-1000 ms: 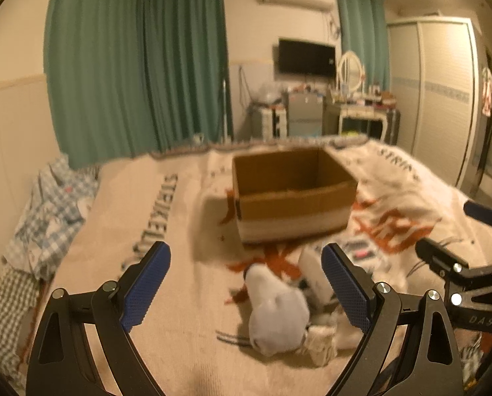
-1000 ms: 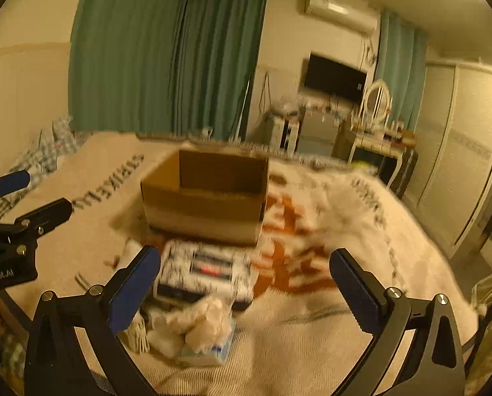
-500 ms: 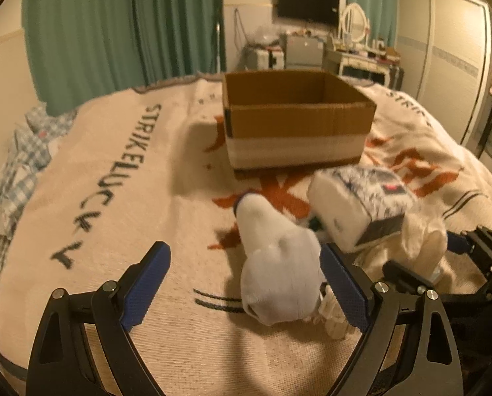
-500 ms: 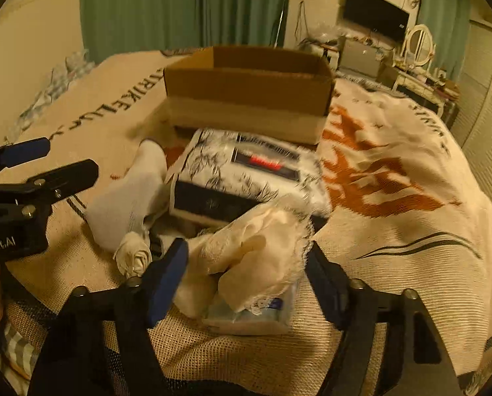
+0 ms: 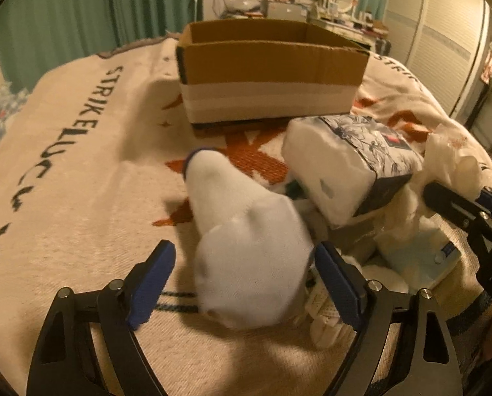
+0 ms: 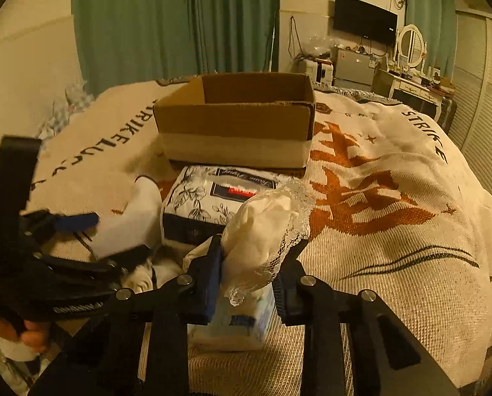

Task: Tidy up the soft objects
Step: 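Grasp the white lace cloth with the right tool while the left tool grasps a white sock, then carry the lace cloth and sock into the cardboard box and open both tools, then grasp the blue-and-white wet-wipe pack with the right tool while the left grasps the white cable, then carry the wipe pack and cable into the box and open both tools, then grasp a cotton ball with the right tool while the left grasps a white plush toy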

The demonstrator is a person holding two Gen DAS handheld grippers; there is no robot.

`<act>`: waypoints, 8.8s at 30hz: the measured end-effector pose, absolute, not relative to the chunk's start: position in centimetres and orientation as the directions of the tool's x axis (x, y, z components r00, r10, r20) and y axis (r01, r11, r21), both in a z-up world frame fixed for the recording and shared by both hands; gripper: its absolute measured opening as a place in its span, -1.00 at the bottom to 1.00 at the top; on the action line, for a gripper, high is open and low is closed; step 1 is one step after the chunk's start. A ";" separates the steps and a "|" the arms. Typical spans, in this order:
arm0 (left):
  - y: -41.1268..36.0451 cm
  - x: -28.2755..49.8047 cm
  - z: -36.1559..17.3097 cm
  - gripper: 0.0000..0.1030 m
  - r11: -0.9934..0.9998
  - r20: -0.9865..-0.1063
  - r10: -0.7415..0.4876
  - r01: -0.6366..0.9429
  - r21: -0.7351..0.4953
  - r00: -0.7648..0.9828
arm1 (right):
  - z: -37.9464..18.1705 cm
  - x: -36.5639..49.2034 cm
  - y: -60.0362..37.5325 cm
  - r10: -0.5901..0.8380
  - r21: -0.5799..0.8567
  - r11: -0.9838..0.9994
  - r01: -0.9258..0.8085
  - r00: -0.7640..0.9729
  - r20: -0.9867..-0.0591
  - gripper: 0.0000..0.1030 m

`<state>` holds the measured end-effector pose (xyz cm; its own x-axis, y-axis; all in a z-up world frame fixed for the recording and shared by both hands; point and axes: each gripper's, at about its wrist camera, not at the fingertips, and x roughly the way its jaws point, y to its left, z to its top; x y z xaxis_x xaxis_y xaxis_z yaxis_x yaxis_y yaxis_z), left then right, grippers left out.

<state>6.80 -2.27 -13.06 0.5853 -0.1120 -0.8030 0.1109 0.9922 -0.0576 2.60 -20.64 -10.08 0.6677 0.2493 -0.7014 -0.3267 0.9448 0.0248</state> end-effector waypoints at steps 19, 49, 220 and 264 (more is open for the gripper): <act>-1.3 5.0 -9.9 0.12 0.987 -0.762 -0.159 0.119 -0.108 0.627 | -7.8 0.3 -20.5 0.301 0.044 0.931 -0.362 0.695 -0.653 -0.55; -1.0 26.3 -4.4 0.12 0.988 -0.656 -0.122 0.151 -0.013 0.745 | -2.3 24.3 -16.4 0.350 0.041 0.913 -0.407 0.725 -0.593 -0.54; -0.8 6.6 10.8 0.80 0.987 -0.445 -0.088 0.139 0.084 0.891 | 12.8 5.9 -21.7 0.264 -0.039 0.947 -0.320 0.839 -0.476 0.99; -6.3 5.5 -14.0 0.76 0.981 -0.818 -0.143 0.191 -0.041 0.558 | -11.7 2.9 -21.6 0.185 -0.008 0.942 -0.336 0.539 -0.822 -0.29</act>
